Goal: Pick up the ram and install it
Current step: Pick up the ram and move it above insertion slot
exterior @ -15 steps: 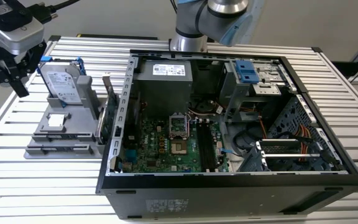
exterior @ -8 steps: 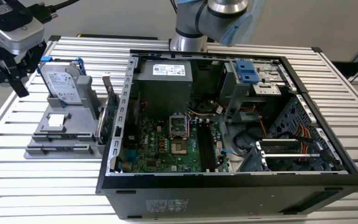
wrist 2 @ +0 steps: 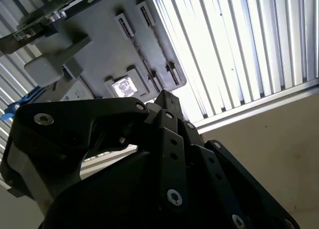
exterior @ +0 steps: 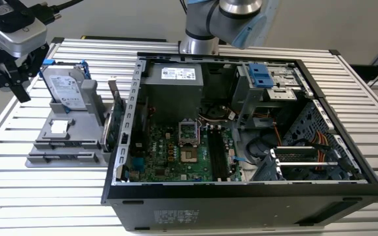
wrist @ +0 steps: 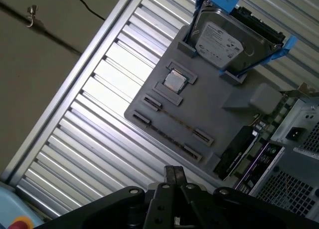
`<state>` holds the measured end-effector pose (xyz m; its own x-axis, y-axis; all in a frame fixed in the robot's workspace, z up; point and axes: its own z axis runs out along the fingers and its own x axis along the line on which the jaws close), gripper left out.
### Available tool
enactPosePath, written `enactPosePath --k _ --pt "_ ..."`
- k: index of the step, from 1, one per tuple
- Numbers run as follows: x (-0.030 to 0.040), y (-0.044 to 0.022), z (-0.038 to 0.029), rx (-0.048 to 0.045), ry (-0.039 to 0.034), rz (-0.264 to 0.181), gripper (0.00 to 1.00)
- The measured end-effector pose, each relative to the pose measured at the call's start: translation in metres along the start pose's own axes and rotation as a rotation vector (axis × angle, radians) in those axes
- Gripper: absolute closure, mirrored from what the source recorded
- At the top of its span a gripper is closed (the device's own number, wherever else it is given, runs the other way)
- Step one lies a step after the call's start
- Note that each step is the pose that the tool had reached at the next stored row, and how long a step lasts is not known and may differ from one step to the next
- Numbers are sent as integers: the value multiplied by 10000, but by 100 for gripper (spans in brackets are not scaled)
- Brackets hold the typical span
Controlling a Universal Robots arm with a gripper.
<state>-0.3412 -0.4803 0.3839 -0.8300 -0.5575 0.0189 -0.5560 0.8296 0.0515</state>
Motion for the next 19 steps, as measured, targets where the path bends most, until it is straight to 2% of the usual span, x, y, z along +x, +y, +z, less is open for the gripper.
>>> enactPosePath --k 19 --pt "0 0 0 3 6 -104 100"
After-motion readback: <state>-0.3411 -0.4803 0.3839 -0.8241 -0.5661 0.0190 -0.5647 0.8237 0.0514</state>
